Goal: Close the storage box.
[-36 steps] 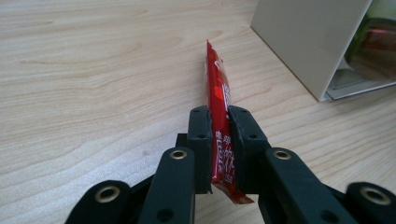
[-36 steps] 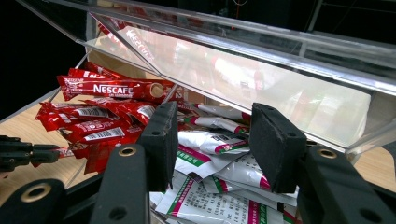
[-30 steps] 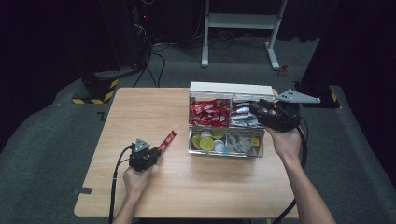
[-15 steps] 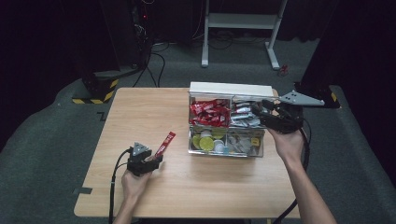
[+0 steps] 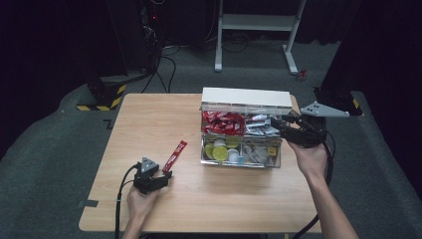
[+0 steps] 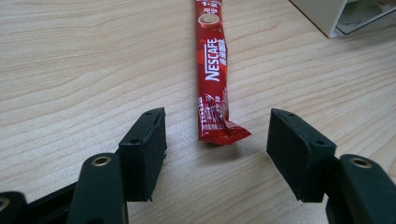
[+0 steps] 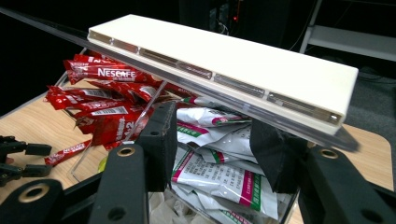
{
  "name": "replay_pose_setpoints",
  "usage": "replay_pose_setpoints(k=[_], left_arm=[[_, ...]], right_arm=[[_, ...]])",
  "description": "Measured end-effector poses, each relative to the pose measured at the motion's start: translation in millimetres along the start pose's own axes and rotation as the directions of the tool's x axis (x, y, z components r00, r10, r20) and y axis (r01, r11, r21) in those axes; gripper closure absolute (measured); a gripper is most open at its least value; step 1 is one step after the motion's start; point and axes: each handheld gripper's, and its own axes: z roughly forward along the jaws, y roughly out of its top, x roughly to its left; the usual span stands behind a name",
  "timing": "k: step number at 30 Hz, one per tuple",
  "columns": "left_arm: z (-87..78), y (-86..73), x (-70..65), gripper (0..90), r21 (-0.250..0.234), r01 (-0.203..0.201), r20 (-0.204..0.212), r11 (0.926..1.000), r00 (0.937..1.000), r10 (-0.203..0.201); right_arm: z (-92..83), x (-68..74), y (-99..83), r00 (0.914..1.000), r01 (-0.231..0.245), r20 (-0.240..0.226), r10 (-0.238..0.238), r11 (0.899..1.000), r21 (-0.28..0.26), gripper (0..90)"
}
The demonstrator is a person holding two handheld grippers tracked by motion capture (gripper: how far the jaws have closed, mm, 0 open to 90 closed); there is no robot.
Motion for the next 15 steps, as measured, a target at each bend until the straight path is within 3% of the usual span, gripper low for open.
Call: replay_pose_setpoints(k=[10,15], left_arm=[[-0.4,-0.2,0.5,37.2,0.000,0.004,0.001,1.0000,1.0000,-0.004],[-1.0,-0.8,2.0,36.7,-0.005,0.025,0.014,0.9997,0.9996,-0.025]], right_arm=[[-13.4,-0.8,-8.5,1.0000,-0.009,0.002,0.009,1.000,-0.027,50.7],[-17.8,-1.6,-11.5,0.9999,-0.010,0.003,0.010,0.999,-0.031,50.6]])
